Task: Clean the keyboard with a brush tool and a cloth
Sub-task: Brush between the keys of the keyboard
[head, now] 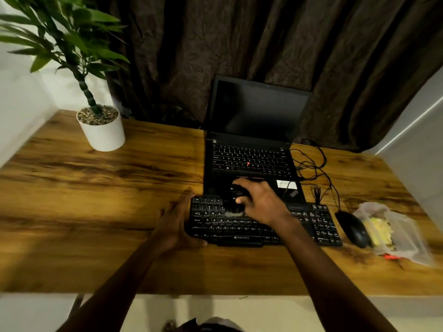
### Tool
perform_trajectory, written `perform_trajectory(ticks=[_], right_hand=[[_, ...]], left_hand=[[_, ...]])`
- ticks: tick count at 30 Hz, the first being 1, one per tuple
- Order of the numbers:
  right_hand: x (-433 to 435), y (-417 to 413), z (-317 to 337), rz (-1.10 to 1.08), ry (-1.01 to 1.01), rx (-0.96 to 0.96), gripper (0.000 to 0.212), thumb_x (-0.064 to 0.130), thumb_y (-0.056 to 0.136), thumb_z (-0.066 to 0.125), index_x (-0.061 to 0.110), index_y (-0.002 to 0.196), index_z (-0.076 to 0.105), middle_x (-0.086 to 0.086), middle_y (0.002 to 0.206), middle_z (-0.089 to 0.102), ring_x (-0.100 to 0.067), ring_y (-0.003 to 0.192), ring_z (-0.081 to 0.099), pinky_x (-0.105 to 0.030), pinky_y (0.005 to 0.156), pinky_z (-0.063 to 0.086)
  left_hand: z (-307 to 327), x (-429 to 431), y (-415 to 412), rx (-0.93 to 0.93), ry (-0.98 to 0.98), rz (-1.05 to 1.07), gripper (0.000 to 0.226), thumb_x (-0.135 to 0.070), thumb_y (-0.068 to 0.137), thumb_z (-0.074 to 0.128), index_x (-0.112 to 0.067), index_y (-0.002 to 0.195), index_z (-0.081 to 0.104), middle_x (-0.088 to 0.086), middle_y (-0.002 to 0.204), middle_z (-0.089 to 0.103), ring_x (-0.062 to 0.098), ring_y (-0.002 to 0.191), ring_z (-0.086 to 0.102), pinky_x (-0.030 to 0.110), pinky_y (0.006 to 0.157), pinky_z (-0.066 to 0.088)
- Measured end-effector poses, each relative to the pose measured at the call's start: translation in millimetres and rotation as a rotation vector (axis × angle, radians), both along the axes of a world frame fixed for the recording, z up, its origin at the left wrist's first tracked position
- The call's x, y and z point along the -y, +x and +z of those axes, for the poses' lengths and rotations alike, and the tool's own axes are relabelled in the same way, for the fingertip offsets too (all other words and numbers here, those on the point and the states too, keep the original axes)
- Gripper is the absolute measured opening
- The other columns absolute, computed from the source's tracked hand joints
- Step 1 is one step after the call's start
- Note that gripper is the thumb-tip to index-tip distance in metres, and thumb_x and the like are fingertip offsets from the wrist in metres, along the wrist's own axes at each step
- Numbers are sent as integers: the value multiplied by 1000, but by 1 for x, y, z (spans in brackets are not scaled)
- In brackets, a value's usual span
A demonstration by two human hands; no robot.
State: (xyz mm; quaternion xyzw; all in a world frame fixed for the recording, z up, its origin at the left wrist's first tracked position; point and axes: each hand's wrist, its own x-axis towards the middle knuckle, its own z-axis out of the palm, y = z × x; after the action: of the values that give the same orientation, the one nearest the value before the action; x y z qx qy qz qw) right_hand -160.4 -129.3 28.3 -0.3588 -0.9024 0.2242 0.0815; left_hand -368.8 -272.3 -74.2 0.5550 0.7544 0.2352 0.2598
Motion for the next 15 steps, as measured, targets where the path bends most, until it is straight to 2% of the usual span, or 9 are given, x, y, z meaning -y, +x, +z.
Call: perform_trajectory(ticks=[4, 10, 12, 15], right_hand=[[-6, 9, 6, 1, 73, 94, 52, 9, 89, 67, 31, 133, 52, -6, 118, 65, -21, 108, 63, -39, 91, 56], [13, -21, -8, 52, -22, -38, 47, 12, 89, 68, 28, 130, 53, -4, 107, 68, -18, 98, 66, -41, 84, 59], [13, -23, -9, 37, -49, -83, 47, 12, 89, 67, 28, 131, 54, -4, 107, 68, -17, 97, 66, -41, 83, 60], [6, -12, -7, 31, -21, -31, 48, 11, 90, 67, 30, 132, 53, -4, 109, 67, -18, 98, 65, -41, 83, 60]], left_hand=[[-7, 0, -3, 11, -8, -2, 149, -81, 35, 75, -44, 153, -7, -5, 159, 28, 25, 140, 25, 50, 113, 18], [-10, -4, -3, -12, -44, -1, 151, -81, 35, 74, -42, 154, -11, -1, 158, 31, 29, 144, 22, 56, 115, 15], [-11, -4, -5, -15, -44, 1, 151, -82, 35, 74, -43, 153, -13, -1, 159, 30, 29, 144, 22, 55, 115, 15], [-10, -3, -5, -8, -23, -9, 152, -84, 35, 72, -40, 154, -12, -3, 159, 29, 26, 142, 23, 47, 112, 16]])
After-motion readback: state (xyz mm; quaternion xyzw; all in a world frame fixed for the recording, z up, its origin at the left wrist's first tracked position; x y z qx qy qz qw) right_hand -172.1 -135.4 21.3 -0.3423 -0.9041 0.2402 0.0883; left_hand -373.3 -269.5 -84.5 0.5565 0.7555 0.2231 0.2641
